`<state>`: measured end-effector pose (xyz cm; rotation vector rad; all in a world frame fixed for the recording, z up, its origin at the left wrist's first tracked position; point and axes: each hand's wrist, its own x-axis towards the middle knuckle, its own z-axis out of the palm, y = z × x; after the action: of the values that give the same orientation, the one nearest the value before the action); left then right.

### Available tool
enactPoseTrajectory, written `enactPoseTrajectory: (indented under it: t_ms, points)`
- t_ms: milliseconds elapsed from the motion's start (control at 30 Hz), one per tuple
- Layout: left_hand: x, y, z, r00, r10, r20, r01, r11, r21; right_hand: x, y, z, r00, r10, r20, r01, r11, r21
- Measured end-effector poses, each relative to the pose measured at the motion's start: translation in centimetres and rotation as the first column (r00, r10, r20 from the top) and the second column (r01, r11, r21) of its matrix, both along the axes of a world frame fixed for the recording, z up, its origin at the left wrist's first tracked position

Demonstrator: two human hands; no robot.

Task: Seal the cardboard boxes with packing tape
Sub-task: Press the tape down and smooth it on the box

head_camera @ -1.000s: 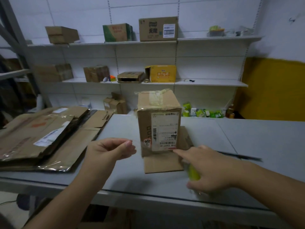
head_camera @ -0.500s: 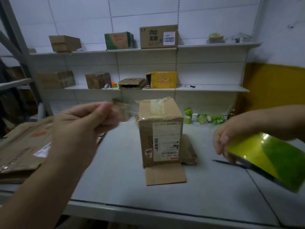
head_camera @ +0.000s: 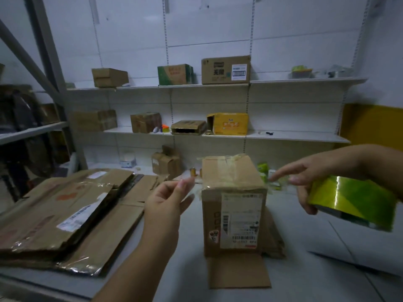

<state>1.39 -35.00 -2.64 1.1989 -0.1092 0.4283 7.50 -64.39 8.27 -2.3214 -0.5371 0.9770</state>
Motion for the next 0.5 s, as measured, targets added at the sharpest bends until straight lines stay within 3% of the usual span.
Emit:
enactPoseTrajectory:
  t_ms: [100, 233, 333, 500]
  points:
    - [2.0, -0.2, -1.4, 0.990, -0.102, -0.093, 0.102, 0.995, -0.010, 1.8, 0.3, -2.1, 0.999, -0.048, -0.024, 0.049, 0.996, 0.070]
    - [3.8, -1.0, -3.0, 0.976, -0.192, -0.103, 0.210, 0.956, 0.206, 4.3, 1.1, -5.6, 0.992, -0.125, 0.012, 0.122, 0.984, 0.132]
    - [4.7, -0.8, -3.7, 0.948, -0.286, -0.141, 0.313, 0.920, 0.238, 5.2, 1.9, -7.1, 0.990, -0.123, 0.074, 0.105, 0.972, 0.211]
    - [5.1, -1.3, -4.5, 0.932, -0.268, -0.242, 0.342, 0.873, 0.348, 5.3, 2.1, -7.9, 0.992, -0.115, 0.044, 0.098, 0.952, 0.289]
